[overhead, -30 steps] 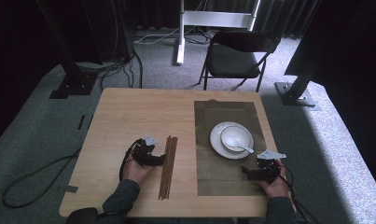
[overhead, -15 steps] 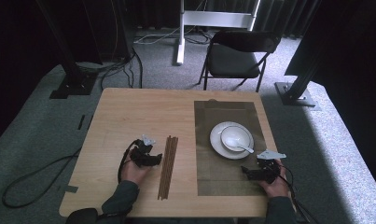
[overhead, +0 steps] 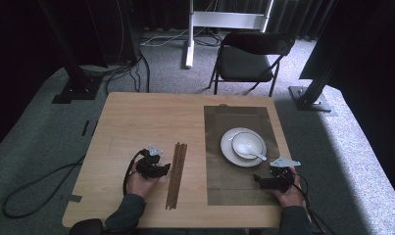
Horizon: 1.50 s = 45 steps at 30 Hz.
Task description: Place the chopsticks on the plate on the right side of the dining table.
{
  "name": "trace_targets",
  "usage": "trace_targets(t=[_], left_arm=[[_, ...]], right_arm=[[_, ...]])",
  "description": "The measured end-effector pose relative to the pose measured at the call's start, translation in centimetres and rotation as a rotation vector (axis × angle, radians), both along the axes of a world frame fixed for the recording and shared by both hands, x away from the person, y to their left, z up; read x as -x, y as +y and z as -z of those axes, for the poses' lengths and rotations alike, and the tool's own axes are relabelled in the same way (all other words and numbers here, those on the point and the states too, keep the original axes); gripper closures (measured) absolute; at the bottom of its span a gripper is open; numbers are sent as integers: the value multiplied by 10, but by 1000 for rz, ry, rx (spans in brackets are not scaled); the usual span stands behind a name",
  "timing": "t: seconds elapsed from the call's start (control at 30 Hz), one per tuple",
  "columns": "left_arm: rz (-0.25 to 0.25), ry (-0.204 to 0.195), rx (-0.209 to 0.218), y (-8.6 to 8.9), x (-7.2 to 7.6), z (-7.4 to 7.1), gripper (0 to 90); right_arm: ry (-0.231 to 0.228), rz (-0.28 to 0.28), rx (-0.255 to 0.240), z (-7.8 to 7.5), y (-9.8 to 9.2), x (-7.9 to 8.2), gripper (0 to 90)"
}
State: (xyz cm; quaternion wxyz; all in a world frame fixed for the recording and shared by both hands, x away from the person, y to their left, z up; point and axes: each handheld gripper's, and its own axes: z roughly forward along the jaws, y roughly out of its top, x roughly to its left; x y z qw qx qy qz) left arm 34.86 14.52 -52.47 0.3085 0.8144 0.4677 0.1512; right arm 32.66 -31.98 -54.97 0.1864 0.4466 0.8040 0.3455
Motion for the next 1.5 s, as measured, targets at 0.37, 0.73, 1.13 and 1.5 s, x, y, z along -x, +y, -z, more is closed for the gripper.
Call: trace_targets(t=[0.37, 0.73, 1.13, 1.5], left_arm=[[58, 19, 9, -10, 12, 1, 513], [87, 42, 9, -14, 16, 3, 569], [86, 40, -14, -16, 16, 3, 677], [43, 18, -54, -18, 15, 3, 763]], right_arm=[[0, -1, 0, 0, 0, 0, 116], [0, -1, 0, 0, 0, 0, 116], [0, -1, 0, 0, 0, 0, 116], [0, -1, 1, 0, 0, 0, 116]])
